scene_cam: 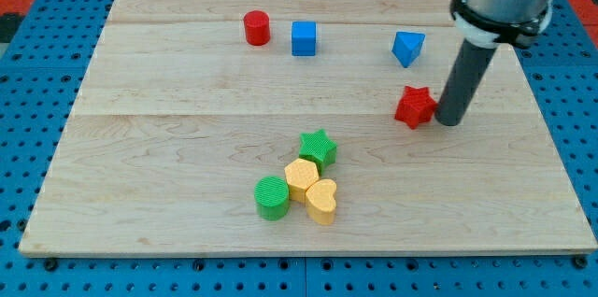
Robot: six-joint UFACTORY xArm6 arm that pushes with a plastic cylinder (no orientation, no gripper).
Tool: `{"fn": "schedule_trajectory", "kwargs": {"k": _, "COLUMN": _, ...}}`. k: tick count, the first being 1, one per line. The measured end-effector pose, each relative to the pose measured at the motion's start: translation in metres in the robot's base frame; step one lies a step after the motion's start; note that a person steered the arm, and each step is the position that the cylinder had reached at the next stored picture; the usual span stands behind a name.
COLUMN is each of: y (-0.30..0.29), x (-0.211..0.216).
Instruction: Move the yellow heart left side of the yellow hexagon
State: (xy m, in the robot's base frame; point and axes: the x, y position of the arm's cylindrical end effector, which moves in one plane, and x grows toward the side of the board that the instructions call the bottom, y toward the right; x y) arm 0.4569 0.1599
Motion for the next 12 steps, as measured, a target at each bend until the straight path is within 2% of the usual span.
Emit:
{"fn": "schedule_trajectory", "kwargs": {"k": 1, "y": -0.060, "x": 0.004}}
{"fn": "schedule_trajectory", "kwargs": {"k": 2, "y": -0.055, "x": 0.021}}
{"fn": "schedule_trajectory", "kwargs": {"k": 3, "y": -0.041, "x": 0.097}}
{"fn": "schedule_trajectory", "kwargs": {"k": 4, "y": -0.089, "x": 0.128}}
{"fn": "schedule_trajectory", "kwargs": {"k": 5, "y": -0.123, "x": 0.123}}
{"fn": "schedule_trajectory", "kwargs": {"k": 7, "y": -0.239, "x": 0.116}}
{"fn": "schedule_trajectory", "kwargs": {"k": 8, "y": -0.266, "x": 0.118}}
{"fn": "schedule_trajectory", "kwargs": {"k": 9, "y": -0.271, "x": 0.136}}
{"fn": "schedule_trajectory", "kwargs": {"k": 10, "y": -0.315, "x": 0.106}}
{"fn": "schedule_trajectory", "kwargs": {"k": 11, "y": -0.297, "x": 0.074}}
{"fn": "schedule_trajectory", "kwargs": {"k": 12, "y": -0.294, "x": 0.074}}
